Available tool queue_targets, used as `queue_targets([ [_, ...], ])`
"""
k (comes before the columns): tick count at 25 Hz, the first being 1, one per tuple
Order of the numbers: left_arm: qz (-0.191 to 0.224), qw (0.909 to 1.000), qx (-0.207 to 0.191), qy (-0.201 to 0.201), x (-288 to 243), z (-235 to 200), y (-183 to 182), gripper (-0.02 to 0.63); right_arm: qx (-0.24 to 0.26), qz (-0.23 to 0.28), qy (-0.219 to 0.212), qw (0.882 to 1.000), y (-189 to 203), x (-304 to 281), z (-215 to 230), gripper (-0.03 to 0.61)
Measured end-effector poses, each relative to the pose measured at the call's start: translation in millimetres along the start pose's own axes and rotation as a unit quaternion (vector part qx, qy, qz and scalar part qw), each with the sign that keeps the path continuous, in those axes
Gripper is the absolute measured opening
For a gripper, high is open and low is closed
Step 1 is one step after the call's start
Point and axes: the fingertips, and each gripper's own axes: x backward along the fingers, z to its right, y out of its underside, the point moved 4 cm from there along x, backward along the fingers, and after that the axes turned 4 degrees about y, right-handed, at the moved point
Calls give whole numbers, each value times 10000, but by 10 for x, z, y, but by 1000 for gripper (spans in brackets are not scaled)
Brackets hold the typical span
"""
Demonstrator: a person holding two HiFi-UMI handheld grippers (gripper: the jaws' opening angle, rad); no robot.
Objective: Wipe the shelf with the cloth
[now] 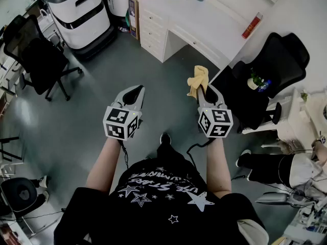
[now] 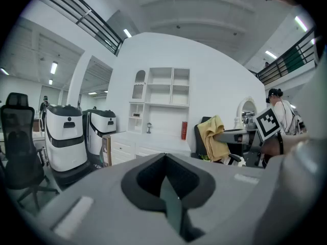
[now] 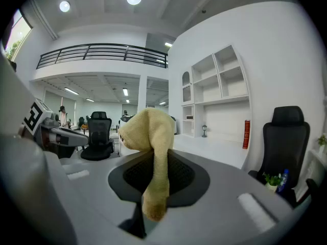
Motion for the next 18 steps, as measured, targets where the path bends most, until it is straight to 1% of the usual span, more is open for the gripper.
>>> queue_targets([
  [4,-16,10000,90,-24,12,10,34,0,2,-35,-34,10000,24,29,-18,80],
  [9,-80,9999,65,-34,74,-30,64,0,85,-87,-58,9999,24,17,-109,80],
  [12,-149,9993,319,-121,177,-78,222,0,52,-156,-64,9998,92,22,-168,80],
  [14,-182,9989,424,-101,233,-99,319,0,-24,-162,-58,9998,135,19,-192,80],
  [18,-153,9993,344,-87,214,-177,298,0,-186,-150,2,9997,168,-61,-163,81],
])
